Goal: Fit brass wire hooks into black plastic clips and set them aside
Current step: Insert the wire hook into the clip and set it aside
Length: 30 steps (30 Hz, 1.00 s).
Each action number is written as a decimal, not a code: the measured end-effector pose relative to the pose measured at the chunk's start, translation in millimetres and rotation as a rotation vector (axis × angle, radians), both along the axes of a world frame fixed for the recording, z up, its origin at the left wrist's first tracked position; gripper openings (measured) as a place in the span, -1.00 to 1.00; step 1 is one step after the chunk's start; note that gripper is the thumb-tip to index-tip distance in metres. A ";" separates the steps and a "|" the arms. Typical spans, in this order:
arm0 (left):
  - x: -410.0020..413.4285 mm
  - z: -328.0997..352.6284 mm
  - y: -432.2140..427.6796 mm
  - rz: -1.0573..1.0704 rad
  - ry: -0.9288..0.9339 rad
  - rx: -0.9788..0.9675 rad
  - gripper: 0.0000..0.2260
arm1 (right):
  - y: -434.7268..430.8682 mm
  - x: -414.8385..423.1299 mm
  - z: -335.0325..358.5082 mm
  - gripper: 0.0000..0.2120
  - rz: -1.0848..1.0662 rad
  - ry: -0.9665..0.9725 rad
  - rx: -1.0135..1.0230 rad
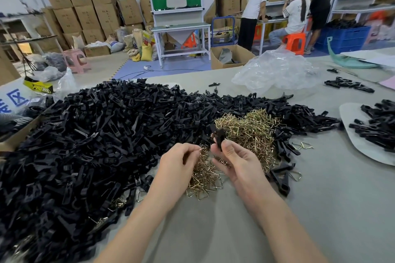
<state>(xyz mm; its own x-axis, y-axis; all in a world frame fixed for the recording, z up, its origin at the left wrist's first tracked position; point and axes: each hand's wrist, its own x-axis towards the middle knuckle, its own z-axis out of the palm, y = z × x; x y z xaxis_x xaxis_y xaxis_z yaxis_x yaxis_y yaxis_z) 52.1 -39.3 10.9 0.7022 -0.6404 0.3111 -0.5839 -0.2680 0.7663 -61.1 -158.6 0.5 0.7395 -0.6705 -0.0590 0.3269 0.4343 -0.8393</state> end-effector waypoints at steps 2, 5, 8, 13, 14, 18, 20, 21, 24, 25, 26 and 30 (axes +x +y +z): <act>-0.5 3.3 1.5 -0.015 -0.022 -0.034 -0.90 | 4.5 1.6 0.3 -0.69 0.032 0.004 -0.017; -0.8 7.4 3.5 -0.019 0.032 -0.079 -0.89 | 8.0 1.8 1.1 -0.68 0.069 -0.011 -0.001; -4.3 6.5 6.3 -0.019 0.089 -0.112 -0.88 | 10.5 2.1 3.5 -0.76 0.127 -0.052 0.044; -10.2 10.0 7.6 -0.012 0.288 -0.215 -0.87 | 15.4 3.1 6.7 -0.77 0.154 -0.047 0.027; -10.5 13.4 7.2 -0.021 0.371 -0.264 -0.88 | 15.5 2.5 7.4 -0.77 0.149 -0.040 0.017; -11.1 25.3 6.6 -0.042 0.506 -0.307 -0.89 | 17.6 0.8 9.4 -0.78 0.224 -0.082 0.017; -12.0 26.3 7.3 -0.047 0.460 -0.263 -0.89 | 17.4 1.0 9.3 -0.77 0.221 -0.102 0.040; -12.8 26.1 7.9 -0.051 0.442 -0.240 -0.89 | 16.6 1.1 8.8 -0.76 0.211 -0.119 0.074; -15.0 25.4 8.6 -0.060 0.405 -0.189 -0.90 | 12.5 0.4 6.4 -0.73 0.196 -0.169 0.174; -15.1 25.3 8.9 -0.055 0.391 -0.185 -0.90 | 11.9 0.0 6.2 -0.73 0.195 -0.173 0.189; -15.0 25.4 9.2 -0.047 0.385 -0.194 -0.90 | 11.2 -0.4 5.7 -0.74 0.190 -0.169 0.193; -15.6 22.6 13.1 0.004 0.344 -0.226 -0.82 | 10.0 2.0 5.0 -0.77 0.098 -0.115 0.082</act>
<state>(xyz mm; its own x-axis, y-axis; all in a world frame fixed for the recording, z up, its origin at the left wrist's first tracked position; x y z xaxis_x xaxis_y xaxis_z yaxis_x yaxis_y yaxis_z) 36.5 -26.2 33.5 0.7923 -0.5798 0.1901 -0.2824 -0.0723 0.9566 -59.2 -148.5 5.5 0.8061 -0.5914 -0.0216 0.3718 0.5344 -0.7591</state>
